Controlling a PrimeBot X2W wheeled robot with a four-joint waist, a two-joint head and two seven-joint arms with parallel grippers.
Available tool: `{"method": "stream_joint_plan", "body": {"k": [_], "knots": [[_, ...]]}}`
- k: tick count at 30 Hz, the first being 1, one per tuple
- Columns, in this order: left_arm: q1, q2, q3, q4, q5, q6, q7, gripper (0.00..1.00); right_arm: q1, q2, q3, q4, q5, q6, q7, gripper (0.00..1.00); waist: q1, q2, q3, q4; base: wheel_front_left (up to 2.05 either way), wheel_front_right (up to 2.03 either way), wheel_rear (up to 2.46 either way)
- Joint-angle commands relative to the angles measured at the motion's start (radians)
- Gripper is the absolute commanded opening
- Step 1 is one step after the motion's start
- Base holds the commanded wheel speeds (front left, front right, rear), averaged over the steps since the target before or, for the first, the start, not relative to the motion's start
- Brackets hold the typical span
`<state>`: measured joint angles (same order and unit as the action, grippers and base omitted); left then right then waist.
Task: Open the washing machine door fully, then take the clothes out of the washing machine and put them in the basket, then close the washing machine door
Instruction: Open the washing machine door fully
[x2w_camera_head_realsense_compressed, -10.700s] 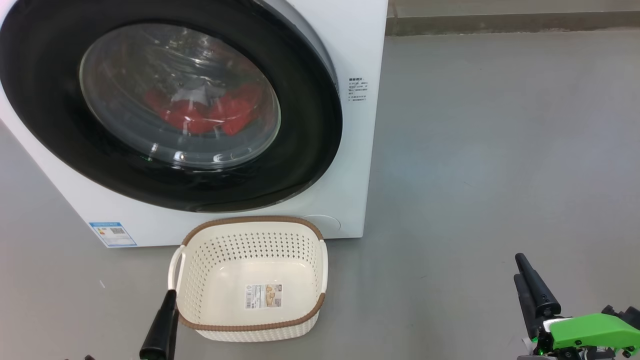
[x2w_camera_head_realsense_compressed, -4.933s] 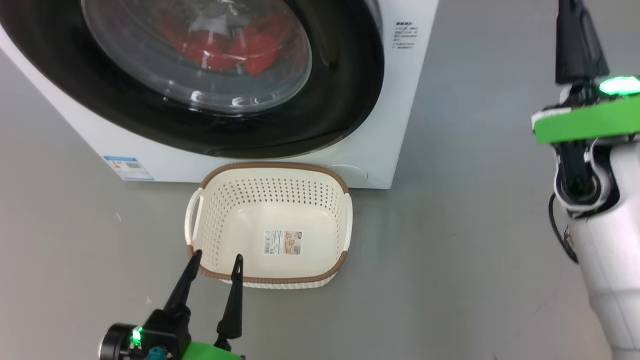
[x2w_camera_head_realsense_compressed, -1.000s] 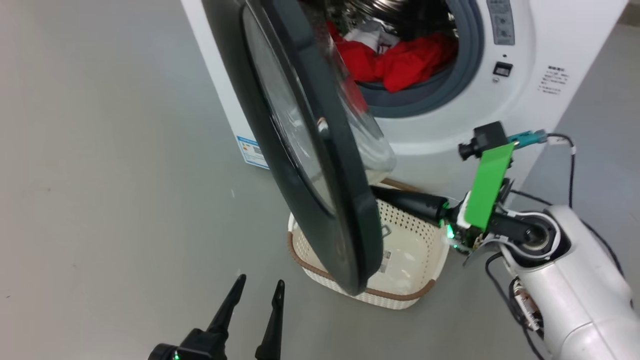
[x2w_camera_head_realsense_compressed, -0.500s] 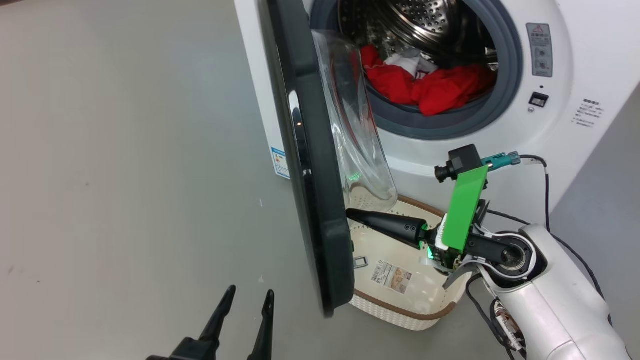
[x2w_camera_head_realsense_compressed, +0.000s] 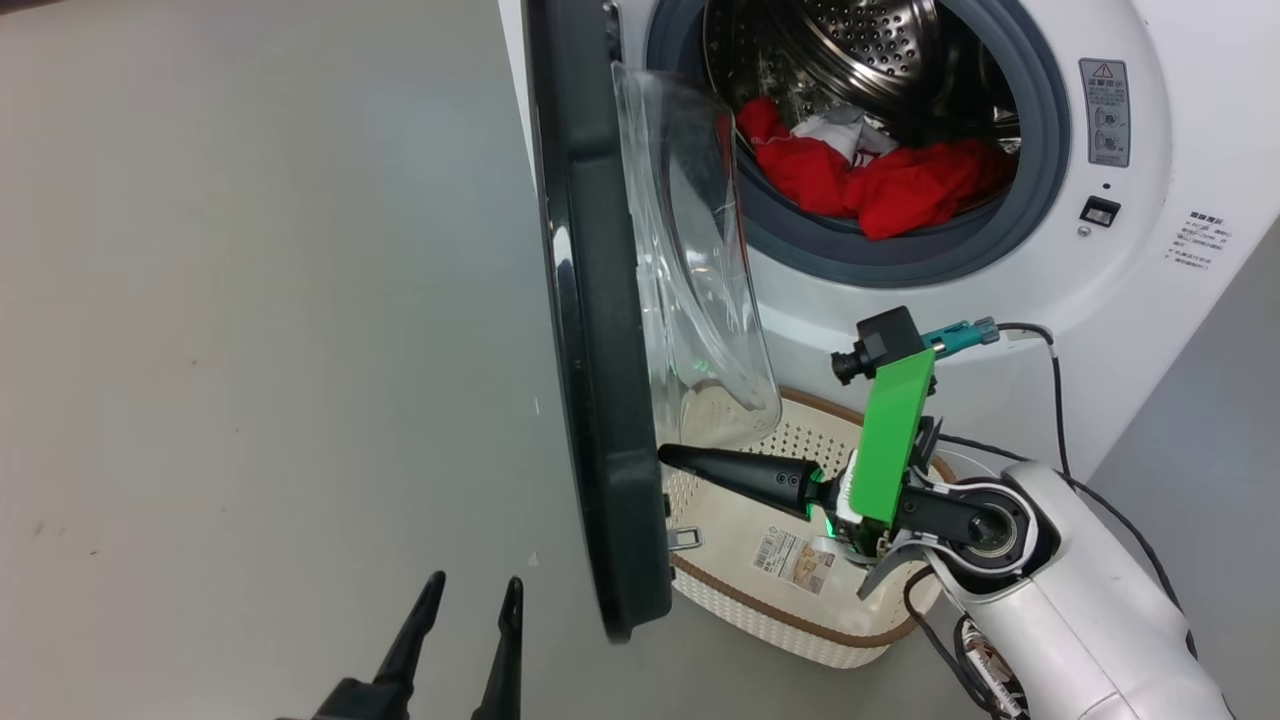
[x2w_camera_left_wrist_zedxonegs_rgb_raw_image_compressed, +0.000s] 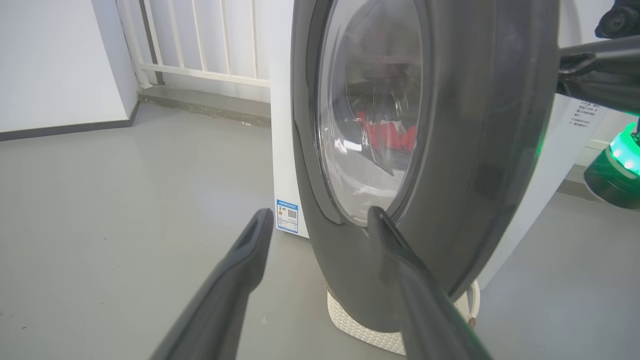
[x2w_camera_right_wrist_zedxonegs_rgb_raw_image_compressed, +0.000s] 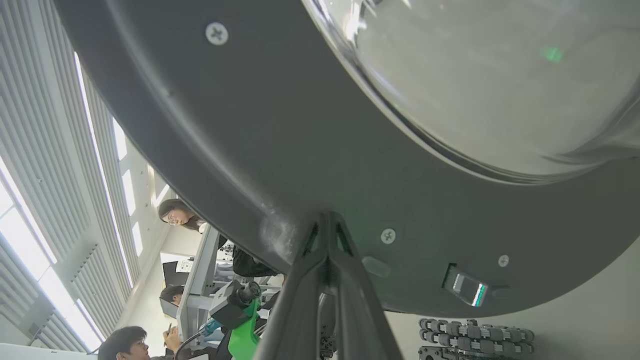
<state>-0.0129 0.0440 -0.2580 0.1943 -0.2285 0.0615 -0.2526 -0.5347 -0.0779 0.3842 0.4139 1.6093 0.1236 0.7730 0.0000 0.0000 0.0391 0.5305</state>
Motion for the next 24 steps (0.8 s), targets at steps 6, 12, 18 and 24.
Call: {"method": "stream_joint_plan", "body": {"k": [6, 12, 18, 24], "knots": [[0.005, 0.006, 0.040, -0.027, 0.016, 0.000, -0.009, 1.00, -0.016, 0.027, 0.032, -0.027, 0.018, 0.007, -0.023, 0.00, 0.0000, 0.0000, -0.006, -0.002, 0.00, 0.00, 0.00], [0.003, 0.006, 0.042, -0.016, 0.020, -0.011, -0.009, 1.00, 0.008, 0.028, 0.018, -0.024, -0.001, 0.007, -0.062, 0.84, 0.0000, 0.0000, -0.018, -0.008, 0.00, 0.00, 0.00], [-0.003, 0.006, 0.049, 0.005, 0.021, -0.025, -0.009, 1.00, 0.067, 0.010, -0.010, -0.021, -0.027, 0.007, -0.109, 1.00, 0.0000, 0.0000, -0.033, -0.017, 0.00, 0.00, 0.00], [-0.010, 0.006, 0.071, 0.019, 0.027, -0.038, -0.009, 1.00, 0.142, -0.028, -0.022, -0.039, -0.067, 0.007, -0.174, 1.00, 0.0000, 0.0000, -0.038, -0.042, 0.00, 0.00, 0.00]]}}
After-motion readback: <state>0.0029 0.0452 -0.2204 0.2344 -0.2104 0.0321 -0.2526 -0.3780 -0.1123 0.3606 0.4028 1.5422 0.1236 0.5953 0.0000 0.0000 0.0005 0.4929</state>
